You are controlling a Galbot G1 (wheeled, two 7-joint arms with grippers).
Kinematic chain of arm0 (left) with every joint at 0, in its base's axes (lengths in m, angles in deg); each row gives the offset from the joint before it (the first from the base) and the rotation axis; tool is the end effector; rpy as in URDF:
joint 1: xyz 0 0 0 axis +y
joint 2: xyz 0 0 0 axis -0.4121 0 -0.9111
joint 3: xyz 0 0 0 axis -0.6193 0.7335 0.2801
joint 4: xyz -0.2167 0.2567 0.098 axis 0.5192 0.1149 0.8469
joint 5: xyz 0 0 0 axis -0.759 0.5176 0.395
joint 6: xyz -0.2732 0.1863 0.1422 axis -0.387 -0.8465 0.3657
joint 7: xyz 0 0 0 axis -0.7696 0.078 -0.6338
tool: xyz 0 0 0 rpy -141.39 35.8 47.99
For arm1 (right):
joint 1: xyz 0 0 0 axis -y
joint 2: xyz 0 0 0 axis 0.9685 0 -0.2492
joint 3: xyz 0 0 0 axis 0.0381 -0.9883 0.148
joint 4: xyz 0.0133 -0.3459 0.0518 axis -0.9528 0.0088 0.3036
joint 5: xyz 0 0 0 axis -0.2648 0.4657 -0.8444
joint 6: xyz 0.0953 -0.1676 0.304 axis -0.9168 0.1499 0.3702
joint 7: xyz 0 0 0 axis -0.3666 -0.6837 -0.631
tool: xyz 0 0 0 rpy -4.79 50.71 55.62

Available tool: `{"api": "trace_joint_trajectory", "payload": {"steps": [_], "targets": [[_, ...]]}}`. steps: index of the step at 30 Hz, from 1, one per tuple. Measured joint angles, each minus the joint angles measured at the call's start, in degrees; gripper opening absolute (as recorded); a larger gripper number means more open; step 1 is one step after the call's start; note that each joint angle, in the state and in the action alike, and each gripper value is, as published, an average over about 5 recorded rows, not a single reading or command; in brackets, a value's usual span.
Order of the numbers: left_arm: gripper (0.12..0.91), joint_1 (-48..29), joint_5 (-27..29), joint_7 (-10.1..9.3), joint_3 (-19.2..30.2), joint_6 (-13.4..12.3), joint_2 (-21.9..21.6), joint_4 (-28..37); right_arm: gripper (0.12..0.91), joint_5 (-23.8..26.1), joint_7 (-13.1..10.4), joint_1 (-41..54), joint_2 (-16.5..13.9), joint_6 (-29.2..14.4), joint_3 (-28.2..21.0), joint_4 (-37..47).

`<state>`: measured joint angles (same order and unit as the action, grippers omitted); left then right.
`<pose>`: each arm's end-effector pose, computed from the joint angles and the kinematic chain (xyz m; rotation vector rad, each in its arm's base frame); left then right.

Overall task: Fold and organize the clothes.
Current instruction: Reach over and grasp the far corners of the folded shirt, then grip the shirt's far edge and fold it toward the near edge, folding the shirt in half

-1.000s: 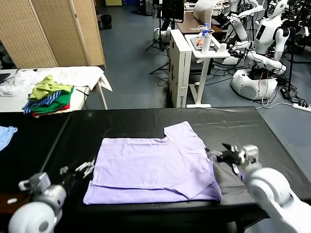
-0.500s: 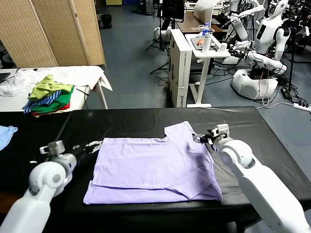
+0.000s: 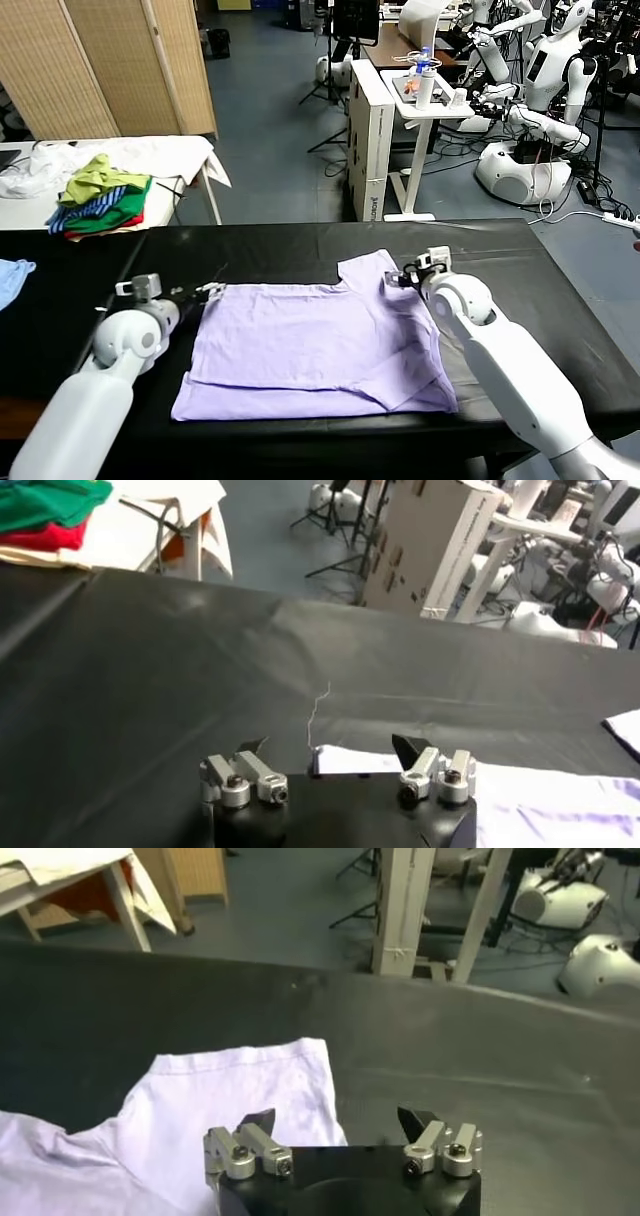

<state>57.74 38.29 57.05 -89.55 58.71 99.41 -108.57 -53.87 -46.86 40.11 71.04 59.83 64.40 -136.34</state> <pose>0.3940 0.1314 -0.2629 -0.0875 -2.5256 0.2175 0.4680 -0.0310 -0.2517 0.2368 -2.4646 0.0712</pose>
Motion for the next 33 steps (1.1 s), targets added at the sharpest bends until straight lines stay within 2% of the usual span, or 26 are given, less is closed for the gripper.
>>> {"api": "trace_joint_trajectory", "payload": {"steps": [4,6,8,12,15,18,21,26,33], "targets": [[0.860,0.1,0.7,0.24,0.2,-0.1,0.4,0.6,0.766,0.0,0.0,0.0,0.3,0.0,-0.1,0.1],[0.827,0.3,0.8,0.24,0.1,-0.1,0.5,0.5,0.677,0.0,0.1,-0.1,0.3,0.0,-0.1,0.1],[0.777,0.7,0.8,0.26,0.1,-0.2,0.5,0.2,0.549,0.0,0.2,-0.2,0.3,0.0,-0.1,-0.1],[0.569,1.3,0.8,0.36,0.0,-0.2,0.3,-0.2,0.313,0.1,0.3,-0.4,0.2,-0.1,0.0,-0.3],[0.403,1.4,0.8,0.64,0.0,-0.2,0.2,-0.2,0.199,0.3,0.6,-0.5,0.1,-0.3,0.1,-0.4],[0.278,1.4,0.9,1.13,0.1,-0.3,0.2,-0.3,0.160,0.5,1.0,-0.7,0.0,-1.1,0.2,-0.5],[0.227,1.2,1.0,1.41,0.2,-0.5,0.1,-0.2,0.153,0.5,1.4,-1.2,0.0,-2.6,0.5,-1.0],[0.195,1.1,1.0,1.40,0.1,-0.8,0.1,-0.8,0.152,0.2,2.4,-2.4,-0.8,-4.9,1.4,-3.0],[0.162,3.2,0.1,0.87,-1.6,-0.8,-1.2,-4.3,0.152,-1.4,2.8,-5.7,-3.6,-5.3,3.7,-8.8]]}}
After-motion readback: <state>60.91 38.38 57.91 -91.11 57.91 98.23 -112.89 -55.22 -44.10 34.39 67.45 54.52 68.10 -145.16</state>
